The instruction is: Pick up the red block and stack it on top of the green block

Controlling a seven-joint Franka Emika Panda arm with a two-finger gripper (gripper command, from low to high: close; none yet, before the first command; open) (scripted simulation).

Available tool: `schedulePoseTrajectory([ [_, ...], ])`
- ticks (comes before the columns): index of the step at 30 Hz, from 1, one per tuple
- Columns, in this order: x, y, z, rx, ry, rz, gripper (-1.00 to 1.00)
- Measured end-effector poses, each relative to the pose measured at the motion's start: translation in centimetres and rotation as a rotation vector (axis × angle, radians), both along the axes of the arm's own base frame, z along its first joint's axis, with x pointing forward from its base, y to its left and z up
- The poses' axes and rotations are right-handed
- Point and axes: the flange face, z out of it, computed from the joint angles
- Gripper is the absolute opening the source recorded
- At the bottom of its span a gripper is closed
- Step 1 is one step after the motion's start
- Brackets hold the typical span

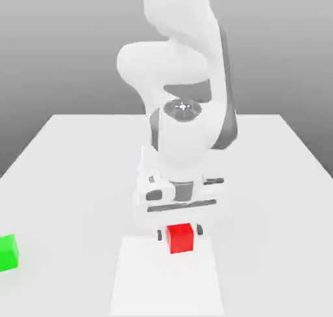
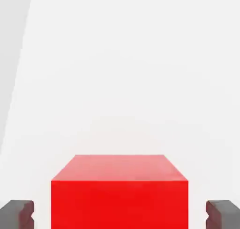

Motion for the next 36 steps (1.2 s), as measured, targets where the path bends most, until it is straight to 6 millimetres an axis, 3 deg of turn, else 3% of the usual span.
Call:
schedulePoseTrajectory([
  [4,0.0,0.0,-0.1,0.0,0.0,0.0,-1.0],
  [12,0.0,-0.1,5.7,0.0,0.0,-0.004,-1.0],
  [13,0.8,-1.1,6.1,0.003,0.001,-0.043,-1.0],
  [15,2.7,-4.4,6.7,0.01,0.003,-0.156,-1.0],
  [20,5.8,-17.1,7.9,0.02,0.005,-0.518,-1.0],
  [24,5.9,-27.1,8.8,0.017,0.003,-0.763,-1.0],
  [27,4.5,-34.4,9.6,0.006,0.001,-0.932,-1.0],
  [29,4.0,-36.4,8.2,0.003,-0.001,-0.975,-1.0],
  [31,3.8,-36.9,5.7,0.001,-0.001,-0.987,-1.0],
  [32,3.7,-37.0,4.3,0.001,-0.001,-0.989,1.0],
  [36,3.7,-37.0,4.3,0.001,-0.001,-0.989,1.0],
])
